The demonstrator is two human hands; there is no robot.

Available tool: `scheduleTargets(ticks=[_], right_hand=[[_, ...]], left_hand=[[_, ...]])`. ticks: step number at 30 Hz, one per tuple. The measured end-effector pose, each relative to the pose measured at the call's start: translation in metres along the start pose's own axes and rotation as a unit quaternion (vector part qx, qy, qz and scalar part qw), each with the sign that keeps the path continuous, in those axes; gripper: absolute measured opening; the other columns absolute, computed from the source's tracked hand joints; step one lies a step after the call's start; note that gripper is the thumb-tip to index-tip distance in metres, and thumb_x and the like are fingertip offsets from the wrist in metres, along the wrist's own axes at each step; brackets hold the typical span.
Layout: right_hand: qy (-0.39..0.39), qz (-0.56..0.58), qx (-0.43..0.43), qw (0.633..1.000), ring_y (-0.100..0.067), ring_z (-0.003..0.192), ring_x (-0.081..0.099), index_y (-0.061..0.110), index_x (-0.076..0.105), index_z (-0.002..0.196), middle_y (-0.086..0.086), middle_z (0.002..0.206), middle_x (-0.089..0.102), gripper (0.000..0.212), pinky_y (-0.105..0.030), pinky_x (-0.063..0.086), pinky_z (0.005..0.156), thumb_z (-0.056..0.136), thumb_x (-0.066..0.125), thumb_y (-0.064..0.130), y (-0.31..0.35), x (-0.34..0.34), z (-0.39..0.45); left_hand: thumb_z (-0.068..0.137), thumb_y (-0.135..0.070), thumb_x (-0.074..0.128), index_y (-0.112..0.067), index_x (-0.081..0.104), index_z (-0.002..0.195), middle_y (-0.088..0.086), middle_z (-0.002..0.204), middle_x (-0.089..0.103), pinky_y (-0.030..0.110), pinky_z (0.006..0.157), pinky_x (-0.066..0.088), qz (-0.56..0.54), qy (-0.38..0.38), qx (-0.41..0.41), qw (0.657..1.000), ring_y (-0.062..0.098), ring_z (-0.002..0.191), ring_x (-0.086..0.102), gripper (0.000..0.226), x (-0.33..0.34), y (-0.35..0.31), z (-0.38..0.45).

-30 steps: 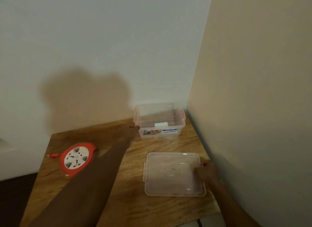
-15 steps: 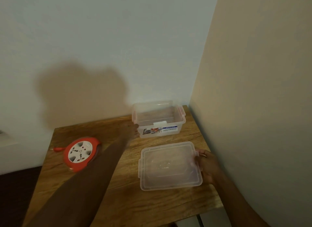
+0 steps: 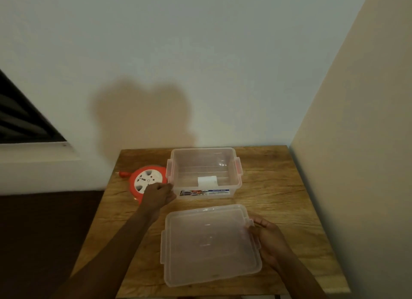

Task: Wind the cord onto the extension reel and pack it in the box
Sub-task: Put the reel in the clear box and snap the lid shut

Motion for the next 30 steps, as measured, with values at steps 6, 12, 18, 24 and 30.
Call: scheduleTargets(ticks=[6,12,18,24,30], right_hand=[[-0.028,0.005,0.023,0.999,-0.044,0.09,0.068,-0.006,0.069,0.103,-0.027,0.097,0.072,0.028,-0.06,0.057,0.077,0.077,0.064,-0.016,-0.019,0.02,0.013],[-0.094,-0.049,-0.033,0.994,-0.038,0.083,0.069,0.002,0.073,0.089,-0.017,0.087,0.074,0.014,-0.055,0.06,0.069,0.083,0.065,-0.008,-0.036,0.024,0.02],[-0.187,-0.163,-0.107,0.963,-0.021,0.077,0.069,0.017,0.07,0.08,0.0,0.078,0.073,0.011,-0.037,0.056,0.065,0.083,0.067,0.007,-0.046,0.028,0.021],[-0.192,-0.178,-0.139,0.955,-0.019,0.076,0.066,0.015,0.07,0.08,0.0,0.079,0.072,0.011,-0.03,0.05,0.062,0.085,0.067,0.006,-0.04,0.034,0.031],[-0.212,-0.16,-0.14,0.954,-0.017,0.077,0.063,0.015,0.067,0.082,-0.001,0.082,0.069,0.009,-0.026,0.046,0.06,0.088,0.066,0.008,-0.028,0.048,0.045]], left_hand=[[0.102,-0.013,0.065,-0.007,0.065,0.101,0.016,0.107,0.071,0.038,0.079,0.064,-0.03,-0.029,0.001,0.999,0.028,0.097,0.072,0.006,-0.011,0.004,0.0],[0.101,-0.021,0.066,-0.019,0.065,0.091,0.013,0.102,0.074,0.036,0.074,0.066,0.03,-0.05,0.041,0.997,0.025,0.09,0.073,0.01,-0.018,0.009,0.003],[0.102,-0.029,0.065,-0.024,0.061,0.102,0.01,0.105,0.074,0.04,0.079,0.064,0.065,-0.051,0.062,0.995,0.029,0.096,0.073,0.006,-0.02,0.009,0.005],[0.103,-0.028,0.064,-0.017,0.062,0.11,0.016,0.109,0.074,0.043,0.081,0.062,0.065,-0.035,0.067,0.995,0.032,0.097,0.072,0.014,-0.02,0.009,0.006],[0.102,-0.029,0.064,-0.021,0.062,0.106,0.011,0.107,0.074,0.036,0.075,0.064,0.074,-0.036,0.066,0.994,0.03,0.096,0.074,0.009,-0.019,0.005,0.004]])
Point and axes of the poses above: each hand's wrist, its own z-axis towards the middle knuckle, its own x-axis out of the palm, y = z × x, the point moved 1 cm from there along z, towards the middle knuckle
